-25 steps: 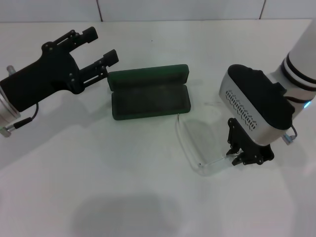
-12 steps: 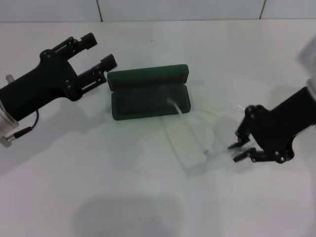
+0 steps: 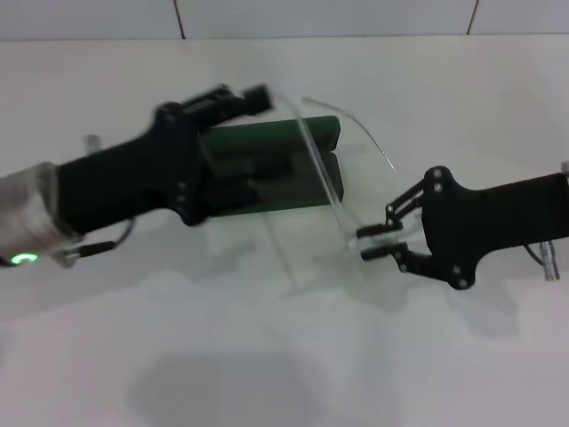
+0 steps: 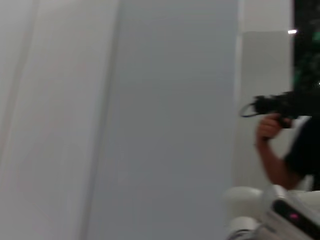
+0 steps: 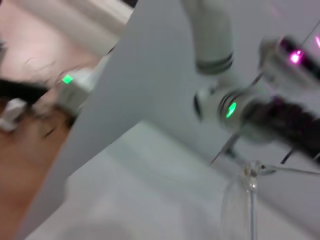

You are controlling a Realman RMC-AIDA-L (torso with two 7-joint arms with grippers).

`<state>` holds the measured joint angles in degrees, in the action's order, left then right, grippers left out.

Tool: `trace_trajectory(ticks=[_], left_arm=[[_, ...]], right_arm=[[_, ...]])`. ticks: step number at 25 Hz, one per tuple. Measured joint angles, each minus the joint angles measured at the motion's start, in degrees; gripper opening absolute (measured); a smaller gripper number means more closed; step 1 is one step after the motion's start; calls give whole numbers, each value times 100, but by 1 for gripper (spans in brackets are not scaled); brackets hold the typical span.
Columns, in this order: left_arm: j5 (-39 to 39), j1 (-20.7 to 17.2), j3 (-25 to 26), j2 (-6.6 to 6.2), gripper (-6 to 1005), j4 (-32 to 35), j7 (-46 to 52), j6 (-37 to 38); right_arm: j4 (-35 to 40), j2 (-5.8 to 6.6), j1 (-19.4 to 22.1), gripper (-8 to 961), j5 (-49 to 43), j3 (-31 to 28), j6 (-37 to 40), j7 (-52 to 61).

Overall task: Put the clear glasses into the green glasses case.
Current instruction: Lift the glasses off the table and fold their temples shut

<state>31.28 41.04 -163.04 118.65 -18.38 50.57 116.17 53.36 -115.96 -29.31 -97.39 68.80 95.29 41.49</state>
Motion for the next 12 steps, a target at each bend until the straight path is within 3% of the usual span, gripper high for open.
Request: trace_trajectory(ticks=[6, 12], left_arm=[[-541, 414, 0, 40, 729, 156, -6, -9], [-369, 417, 9, 56, 729, 147, -16, -37]], right_arm=[[-504, -1, -41, 118, 359, 24, -251, -471], [-707, -13, -103, 118, 390, 29, -360, -485]])
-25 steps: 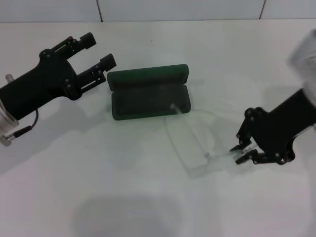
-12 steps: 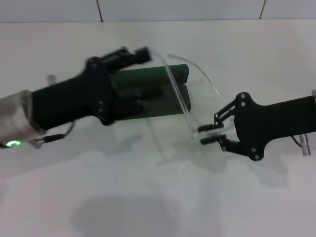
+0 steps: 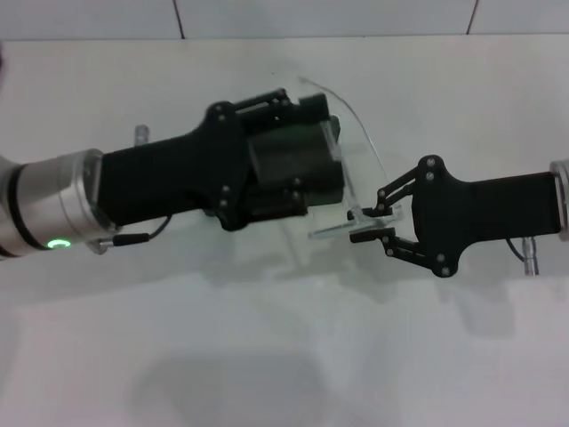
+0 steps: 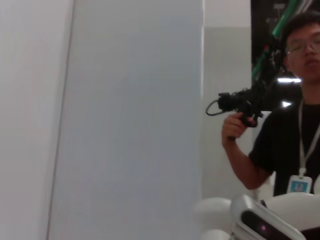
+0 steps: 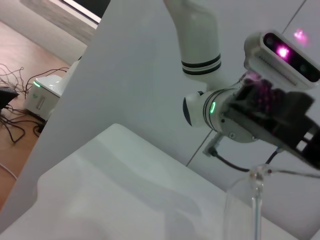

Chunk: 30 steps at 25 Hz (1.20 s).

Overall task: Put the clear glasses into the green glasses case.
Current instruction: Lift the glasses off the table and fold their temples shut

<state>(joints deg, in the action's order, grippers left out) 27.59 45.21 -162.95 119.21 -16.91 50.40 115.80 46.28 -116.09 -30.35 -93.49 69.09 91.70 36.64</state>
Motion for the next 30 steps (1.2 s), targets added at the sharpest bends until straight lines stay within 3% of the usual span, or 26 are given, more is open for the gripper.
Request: trace_trajectory(ticks=[7, 20, 30], left_arm=[[376, -84, 1, -27, 729, 98, -41, 35], [-241, 323, -9, 14, 728, 251, 146, -48], [-387, 443, -9, -103, 728, 179, 1868, -610]], right_arm=[[-26, 15, 14, 117, -6, -2, 4, 21], [-10, 0, -7, 117, 20, 140, 3, -8], [-20, 0, 69, 116, 334, 148, 61, -248]])
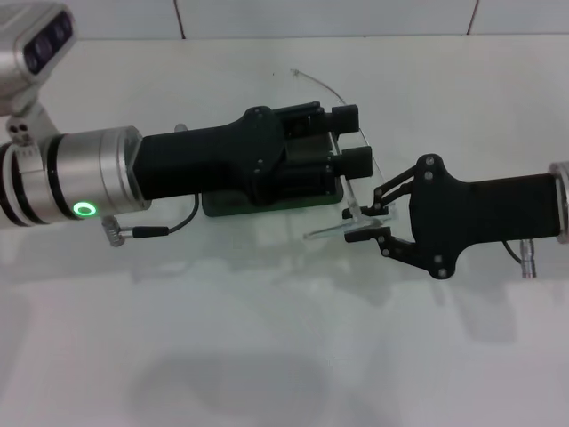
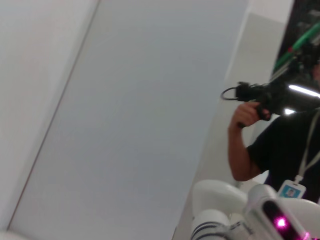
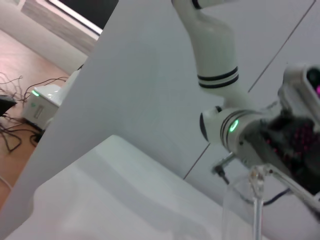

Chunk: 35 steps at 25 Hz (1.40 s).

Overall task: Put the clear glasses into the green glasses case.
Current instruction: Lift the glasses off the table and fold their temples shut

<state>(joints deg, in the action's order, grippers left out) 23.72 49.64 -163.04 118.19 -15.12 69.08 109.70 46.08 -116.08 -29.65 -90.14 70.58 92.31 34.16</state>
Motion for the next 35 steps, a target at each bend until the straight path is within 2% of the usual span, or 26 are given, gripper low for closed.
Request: trace_trajectory(ticks=[12, 21, 30, 35], left_arm=[[-364, 119, 0, 5, 728, 4, 727, -143], [-300, 117, 1, 41, 728, 44, 782, -141], [-39, -15, 9, -31, 727, 46, 718, -106], [-83, -11, 8, 6, 727, 3, 714, -137]], right_arm=[[7, 0, 46, 115, 185, -1, 52, -241], [-3, 11, 60, 115, 204, 0, 105, -310], [-9, 7, 184, 114, 207, -51, 50, -375], [-12, 7, 186, 114, 207, -53, 46, -376]])
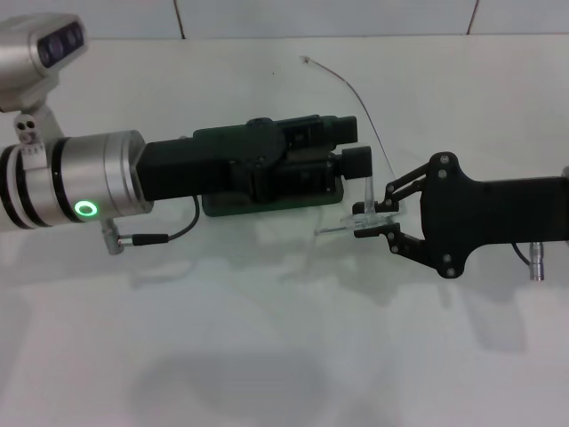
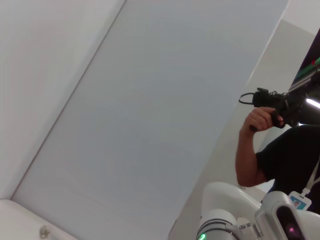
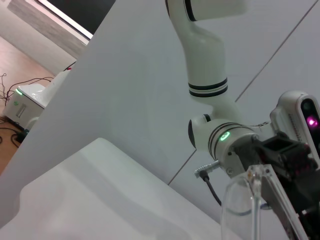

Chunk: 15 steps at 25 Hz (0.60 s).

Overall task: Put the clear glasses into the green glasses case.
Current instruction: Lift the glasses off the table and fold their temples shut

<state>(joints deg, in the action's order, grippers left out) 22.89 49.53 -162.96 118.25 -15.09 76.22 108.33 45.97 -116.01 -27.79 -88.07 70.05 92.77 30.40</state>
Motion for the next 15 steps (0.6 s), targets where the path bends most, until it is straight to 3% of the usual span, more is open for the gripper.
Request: trace_trajectory(ticks=[15], left_arm=[[-474, 194, -8, 60, 727, 21, -10, -22]], right_arm=[[0, 0, -31, 115, -7, 40, -154, 0]])
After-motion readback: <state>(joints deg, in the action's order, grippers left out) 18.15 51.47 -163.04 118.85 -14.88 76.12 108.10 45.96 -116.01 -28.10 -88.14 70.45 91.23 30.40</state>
